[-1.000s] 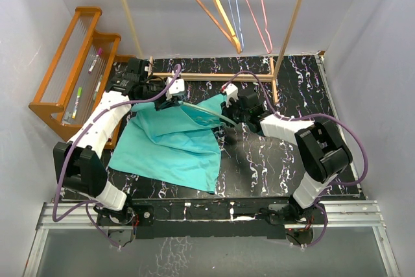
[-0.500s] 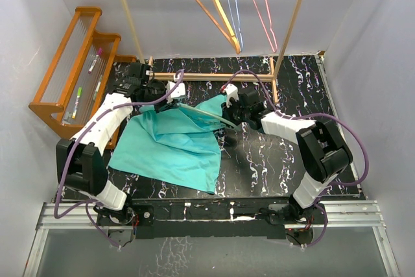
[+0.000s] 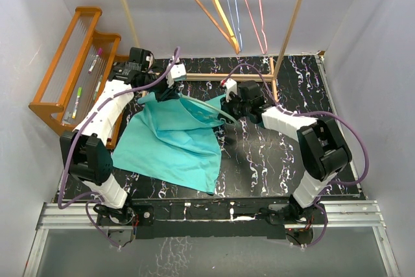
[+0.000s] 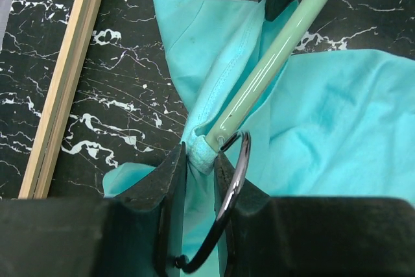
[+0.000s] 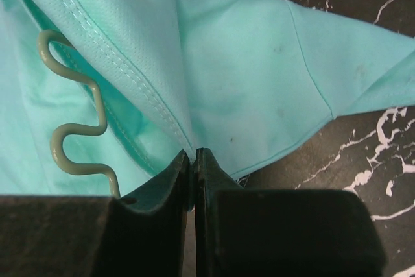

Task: Place the t-shirt on the hanger

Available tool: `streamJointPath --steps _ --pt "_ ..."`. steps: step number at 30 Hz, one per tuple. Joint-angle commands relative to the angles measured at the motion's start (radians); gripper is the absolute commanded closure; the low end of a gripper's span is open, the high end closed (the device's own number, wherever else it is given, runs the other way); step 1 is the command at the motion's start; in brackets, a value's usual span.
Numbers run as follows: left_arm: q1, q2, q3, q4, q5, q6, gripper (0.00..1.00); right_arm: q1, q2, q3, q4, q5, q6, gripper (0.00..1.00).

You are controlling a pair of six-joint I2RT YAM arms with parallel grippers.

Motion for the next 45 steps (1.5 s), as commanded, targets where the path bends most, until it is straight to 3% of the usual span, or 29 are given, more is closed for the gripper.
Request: streamJointPath --steps 1,14,26,36,45 --pt "0.02 -0.052 0.117 0.004 0.025 -0.101 1.0 0.006 0.034 0.06 -0.01 -0.111 -0.002 0.92" --pt "0.02 -0.035 0.235 -0.191 0.017 -0.199 1.0 -0.043 0.155 0.159 -0.011 -0.343 0.013 0.92" --pt "0.02 -0.104 0.11 -0.216 0.107 -0.209 1.0 -0.06 0.258 0.306 -0.059 -0.516 0.003 0.92" --pt "0.02 -0.164 -0.054 -0.13 0.097 -0.129 1.0 -0.06 0.275 0.316 -0.074 -0.497 -0.006 0.92" --pt "0.021 -0.162 0.055 -0.135 0.117 -0.123 1.0 -0.06 0.271 0.317 -0.104 -0.434 -0.028 0.92"
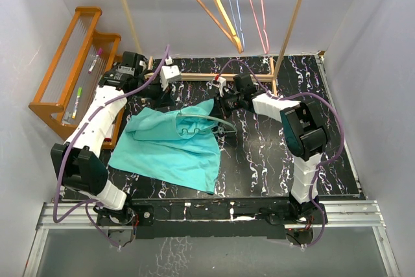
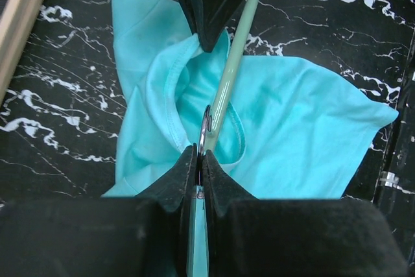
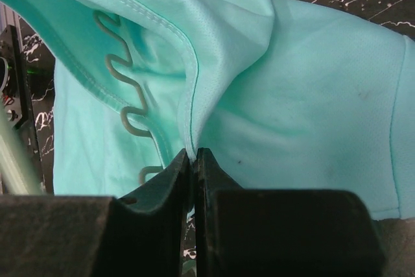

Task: Place the t-shirt on the hanger

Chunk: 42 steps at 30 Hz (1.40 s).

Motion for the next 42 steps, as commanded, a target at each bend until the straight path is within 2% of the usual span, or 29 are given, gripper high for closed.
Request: streamJointPath --steps 1,9,12,20,32,37,42 --pt "0.006 -0.052 0.106 0.005 0.061 0.026 1.0 -0.003 -0.015 0.041 0.004 0.028 -0.029 0.92" --pt "0.022 -0.052 0.186 -0.007 0.017 0.038 1.0 -0.005 -0.033 0.03 -0.008 0.125 -0.038 0.92" --pt "0.03 -0.069 0.163 0.051 -0.012 0.027 1.0 -0.005 -0.031 0.021 -0.013 0.129 -0.035 0.92" --pt "0.037 -0.092 0.105 0.091 -0.121 0.133 1.0 -0.029 -0.06 -0.008 -0.014 0.161 -0.03 0.92" --pt "0.042 -0.115 -0.01 0.232 -0.271 0.182 1.0 -0.07 -0.116 -0.021 -0.015 0.247 -0.014 0.92" --pt "0.042 -0.112 -0.025 0.295 -0.331 0.164 1.0 -0.071 -0.129 -0.02 -0.016 0.264 -0.011 0.92" --pt "0.042 -0.088 -0.021 0.397 -0.399 0.084 1.0 -0.072 -0.136 -0.018 -0.026 0.248 -0.006 0.92"
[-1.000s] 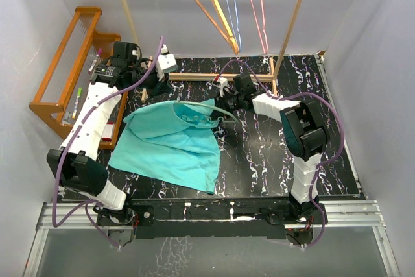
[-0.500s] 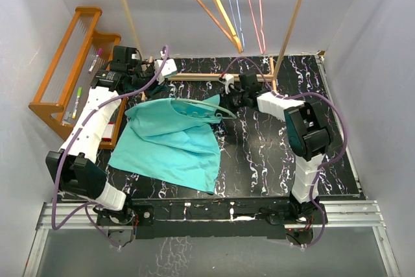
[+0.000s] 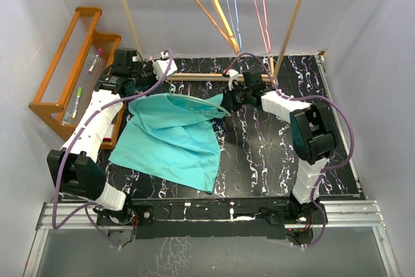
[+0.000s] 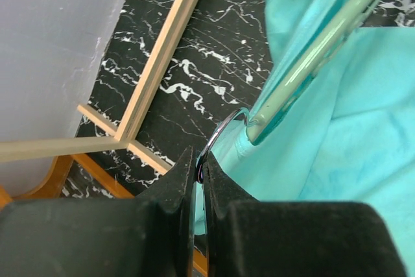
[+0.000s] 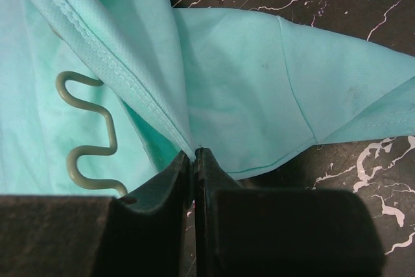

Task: Place the t-shirt on the hanger

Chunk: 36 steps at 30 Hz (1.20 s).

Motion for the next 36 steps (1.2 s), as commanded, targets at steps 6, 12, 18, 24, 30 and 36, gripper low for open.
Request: streamJointPath --steps 6,12,18,24,30,36 --pt "0.011 -0.017 0.06 0.205 -0.092 -0.162 1.0 -0.009 -0.058 -0.015 -0.005 0.012 -0.002 0.92" --pt "0.013 -0.015 0.043 0.25 -0.124 -0.157 1.0 -0.008 -0.063 -0.039 0.003 0.008 0.0 0.92" --pt "0.012 -0.019 -0.01 0.341 -0.194 -0.168 1.0 -0.008 -0.074 -0.042 0.003 -0.009 0.002 0.92" --pt "0.012 -0.011 -0.04 0.391 -0.23 -0.13 1.0 -0.01 -0.088 -0.06 0.008 -0.004 0.005 0.92" --pt "0.012 -0.023 -0.106 0.447 -0.266 -0.072 1.0 -0.013 -0.1 -0.072 0.009 -0.006 0.004 0.92" --pt "0.012 -0.023 -0.139 0.498 -0.298 -0.052 1.0 -0.018 -0.116 -0.077 0.008 -0.009 0.003 0.92"
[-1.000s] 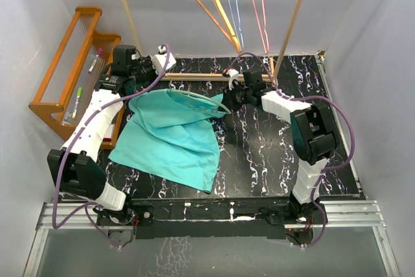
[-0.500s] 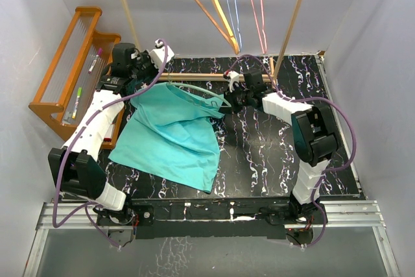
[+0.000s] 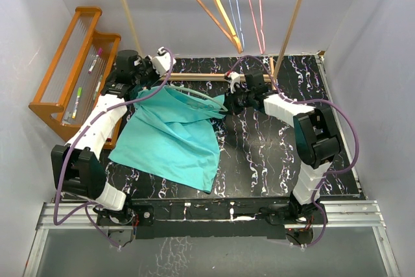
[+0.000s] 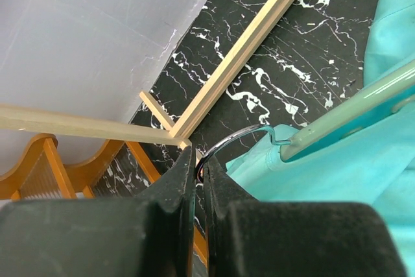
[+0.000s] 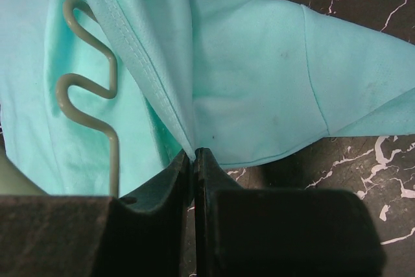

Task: Place the t-shirt on the hanger

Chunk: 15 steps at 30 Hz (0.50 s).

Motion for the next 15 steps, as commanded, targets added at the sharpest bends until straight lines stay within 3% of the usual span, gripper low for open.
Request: streamJointPath --steps 1,15 --pt "0.014 -0.03 -0.003 0.132 -0.1 0.052 1.0 -0.018 -0.059 -0.009 0.001 0.006 0.0 0.92" --pt "0.013 -0.014 0.138 0.148 -0.044 -0.189 1.0 -0.017 -0.041 -0.01 -0.006 -0.014 -0.006 0.92"
